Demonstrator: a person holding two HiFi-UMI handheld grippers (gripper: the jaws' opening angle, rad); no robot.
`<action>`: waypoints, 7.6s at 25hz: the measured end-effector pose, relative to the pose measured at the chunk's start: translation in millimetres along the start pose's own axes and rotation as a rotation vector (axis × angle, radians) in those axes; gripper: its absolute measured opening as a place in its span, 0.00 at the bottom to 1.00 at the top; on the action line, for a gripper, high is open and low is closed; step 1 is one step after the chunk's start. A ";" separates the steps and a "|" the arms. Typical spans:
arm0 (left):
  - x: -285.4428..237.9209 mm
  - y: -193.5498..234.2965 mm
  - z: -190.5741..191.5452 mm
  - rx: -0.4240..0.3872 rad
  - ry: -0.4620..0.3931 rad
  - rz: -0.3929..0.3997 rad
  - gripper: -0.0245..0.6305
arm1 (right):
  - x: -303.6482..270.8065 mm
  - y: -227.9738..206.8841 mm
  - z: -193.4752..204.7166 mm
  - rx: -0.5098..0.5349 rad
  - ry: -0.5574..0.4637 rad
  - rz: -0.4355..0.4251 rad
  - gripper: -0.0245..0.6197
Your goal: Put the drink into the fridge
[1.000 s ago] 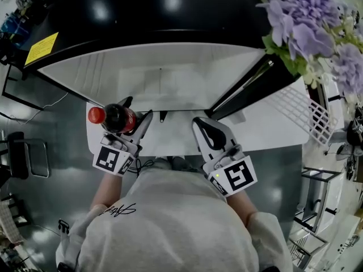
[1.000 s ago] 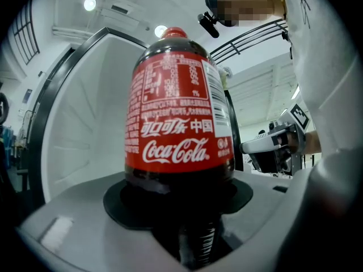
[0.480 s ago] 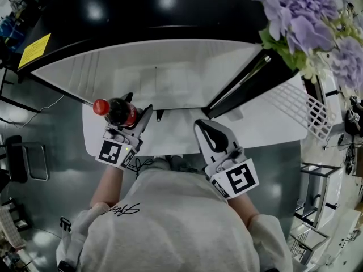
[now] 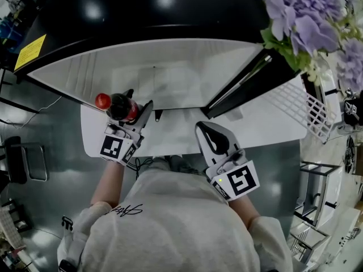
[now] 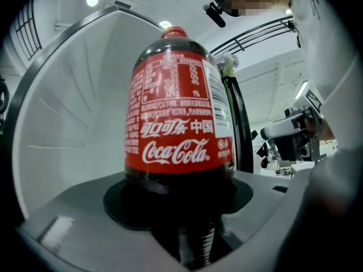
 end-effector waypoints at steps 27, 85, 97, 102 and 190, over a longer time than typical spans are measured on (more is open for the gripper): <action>-47.8 8.5 27.1 -0.042 0.032 -0.017 0.45 | 7.7 -14.3 -2.7 0.014 0.008 0.037 0.06; -119.8 33.6 62.0 -0.057 0.094 -0.081 0.45 | 18.2 -23.0 0.7 0.017 0.028 0.079 0.06; -119.8 33.0 63.7 -0.063 0.103 -0.079 0.45 | 8.8 -17.8 -4.8 0.027 -0.003 0.043 0.06; -116.9 30.8 66.2 -0.077 0.121 -0.081 0.45 | 9.9 -17.9 -7.6 0.030 -0.018 0.046 0.06; 53.8 2.7 -78.6 -0.004 0.043 -0.092 0.20 | -48.4 2.6 -38.5 0.092 -0.078 -0.160 0.06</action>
Point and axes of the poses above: the fingertips, and each gripper's own axes: x backward along the fingers, y to its left, z out of its underside, the point moved 3 cm from there along x, backward along the fingers, and after that the axes turned 14 degrees about -z, right-handed, at the moved point
